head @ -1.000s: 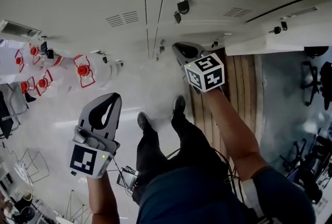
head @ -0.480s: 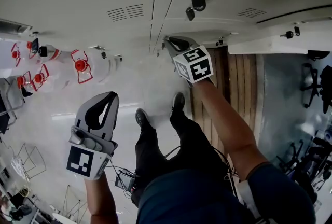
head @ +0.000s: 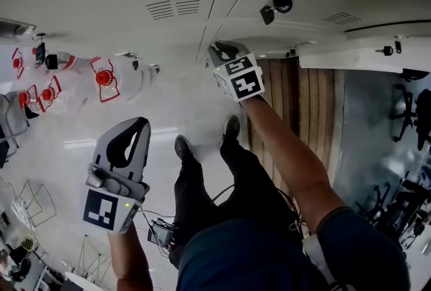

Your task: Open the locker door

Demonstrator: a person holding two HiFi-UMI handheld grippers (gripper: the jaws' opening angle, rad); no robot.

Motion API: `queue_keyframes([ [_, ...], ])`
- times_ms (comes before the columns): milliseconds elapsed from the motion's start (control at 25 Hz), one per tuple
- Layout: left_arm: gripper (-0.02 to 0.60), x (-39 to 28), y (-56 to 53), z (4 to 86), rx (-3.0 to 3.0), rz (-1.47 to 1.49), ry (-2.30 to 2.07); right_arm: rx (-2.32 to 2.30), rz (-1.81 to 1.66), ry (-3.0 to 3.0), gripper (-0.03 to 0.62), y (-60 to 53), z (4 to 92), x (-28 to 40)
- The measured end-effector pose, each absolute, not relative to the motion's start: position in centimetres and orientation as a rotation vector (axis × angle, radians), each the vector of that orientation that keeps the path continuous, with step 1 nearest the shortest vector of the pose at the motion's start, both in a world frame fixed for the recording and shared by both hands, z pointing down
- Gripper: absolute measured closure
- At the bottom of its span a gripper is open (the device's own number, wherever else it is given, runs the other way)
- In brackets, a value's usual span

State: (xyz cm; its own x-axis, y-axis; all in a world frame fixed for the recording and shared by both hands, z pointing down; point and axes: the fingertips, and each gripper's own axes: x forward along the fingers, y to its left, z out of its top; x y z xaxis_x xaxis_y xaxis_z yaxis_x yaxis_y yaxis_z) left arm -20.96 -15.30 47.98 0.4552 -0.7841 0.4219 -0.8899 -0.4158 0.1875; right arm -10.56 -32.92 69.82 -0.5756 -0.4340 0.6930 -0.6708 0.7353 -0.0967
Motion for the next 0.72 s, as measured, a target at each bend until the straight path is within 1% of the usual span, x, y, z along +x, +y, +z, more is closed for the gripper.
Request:
queue_keyframes([
  [160, 0.555, -21.6, -15.1, 48.2, 2.319, 0.379, -1.42, 0.919, 0.477, -2.229, 0.544, -33.1, 70.3, -9.4],
  [200, 0.555, -21.8, -15.1, 48.3, 2.317, 0.38, -1.421, 0.935, 0.477, -2.219, 0.516, -33.2, 70.5, -9.1],
  [240, 0.555, -21.9, -15.1, 48.5, 2.315, 0.38, -1.422, 0.946, 0.477, -2.211, 0.453, -33.3, 70.7, -9.0],
  [280, 0.555, -22.0, -15.1, 48.6, 2.313, 0.378, -1.422, 0.951, 0.48, -2.206, 0.441, -33.5, 70.9, -8.9],
  [600, 0.555, -22.0, -14.8, 49.6, 2.301, 0.374, -1.414, 0.993, 0.433, -2.21, 0.442, -34.1, 72.0, -9.7],
  [720, 0.555, -22.3, -14.5, 49.6, 2.3, 0.379, -1.418, 1.01, 0.427, -2.211, 0.481, -34.4, 72.0, -9.4],
])
